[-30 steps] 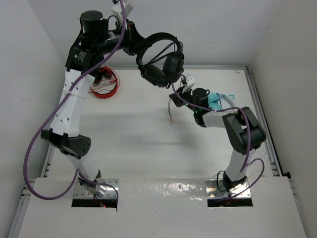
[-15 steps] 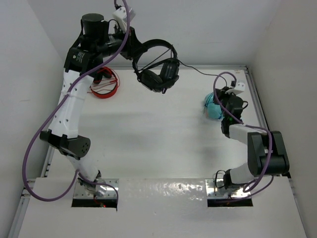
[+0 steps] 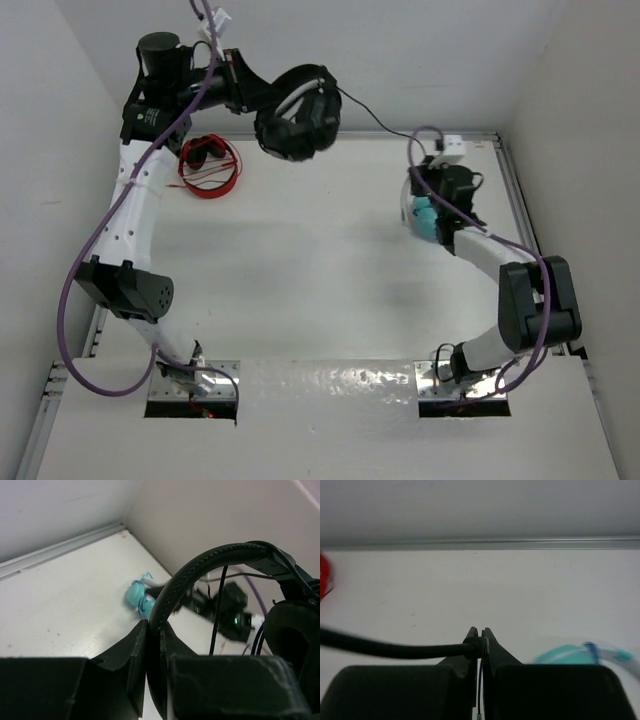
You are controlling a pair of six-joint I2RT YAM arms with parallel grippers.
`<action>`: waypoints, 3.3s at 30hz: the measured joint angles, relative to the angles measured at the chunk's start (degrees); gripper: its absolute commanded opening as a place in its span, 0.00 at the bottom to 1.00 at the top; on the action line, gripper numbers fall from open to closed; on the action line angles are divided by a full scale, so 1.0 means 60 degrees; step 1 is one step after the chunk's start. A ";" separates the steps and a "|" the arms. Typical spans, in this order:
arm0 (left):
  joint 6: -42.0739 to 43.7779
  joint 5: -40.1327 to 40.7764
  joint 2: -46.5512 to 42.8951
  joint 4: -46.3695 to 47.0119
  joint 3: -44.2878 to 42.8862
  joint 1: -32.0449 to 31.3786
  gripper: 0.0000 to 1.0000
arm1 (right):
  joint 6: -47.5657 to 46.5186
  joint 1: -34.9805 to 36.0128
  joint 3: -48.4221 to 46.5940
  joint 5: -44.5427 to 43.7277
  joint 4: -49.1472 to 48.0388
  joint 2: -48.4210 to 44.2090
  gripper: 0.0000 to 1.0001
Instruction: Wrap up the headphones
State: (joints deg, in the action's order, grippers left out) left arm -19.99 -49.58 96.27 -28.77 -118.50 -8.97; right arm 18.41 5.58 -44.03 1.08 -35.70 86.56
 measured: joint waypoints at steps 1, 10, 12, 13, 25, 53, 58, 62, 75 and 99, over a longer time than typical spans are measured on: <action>-0.0437 0.0055 0.0055 0.0120 0.0047 0.0171 0.00 | -0.0098 0.0648 -0.0106 -0.0051 0.0102 0.0062 0.00; -0.1931 0.3013 0.0317 -0.0291 -0.0765 0.1016 0.00 | -0.0503 0.5887 -0.1851 0.0178 0.0925 0.1974 0.00; -0.1854 0.3657 0.0317 -0.0335 -0.0656 0.1013 0.00 | -0.0576 0.6783 -0.2718 0.0747 0.1406 0.2517 0.00; -0.1781 0.3971 0.0313 -0.0328 -0.0495 0.1013 0.00 | -0.0605 0.7089 -0.3158 0.1020 0.1548 0.2761 0.00; 0.1869 0.6765 0.0546 -0.0291 0.2667 0.0539 0.00 | -0.0765 0.8648 -0.9143 0.4444 0.5577 0.5118 0.00; 0.8561 0.6065 -0.0656 -0.0579 0.6371 -0.0229 0.00 | -0.1075 0.5898 -1.0258 -0.1821 1.2604 0.3056 0.00; 0.7978 0.4656 -0.0812 -0.1778 0.5293 -0.0324 0.00 | -0.1417 0.5206 -0.9326 -0.1523 1.1894 0.2958 0.00; 0.7187 0.3453 -0.0863 -0.2390 0.4455 -0.0321 0.00 | -0.1413 0.4761 -0.7413 -0.0528 1.0291 0.2422 0.04; 0.4448 0.1304 -0.1333 -0.2874 0.3971 -0.0259 0.00 | -0.1111 0.4470 -0.2936 0.1657 0.5603 0.0171 0.38; 0.6535 0.2776 -0.0845 -0.3417 0.2335 -0.0321 0.00 | -0.4135 0.4411 -0.2200 0.1778 0.7650 -0.3617 0.81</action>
State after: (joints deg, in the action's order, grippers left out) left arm 19.22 -32.93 91.20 -49.28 -104.49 -10.90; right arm -6.39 32.05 -57.23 11.75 10.20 64.86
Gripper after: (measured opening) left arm 0.098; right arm 0.800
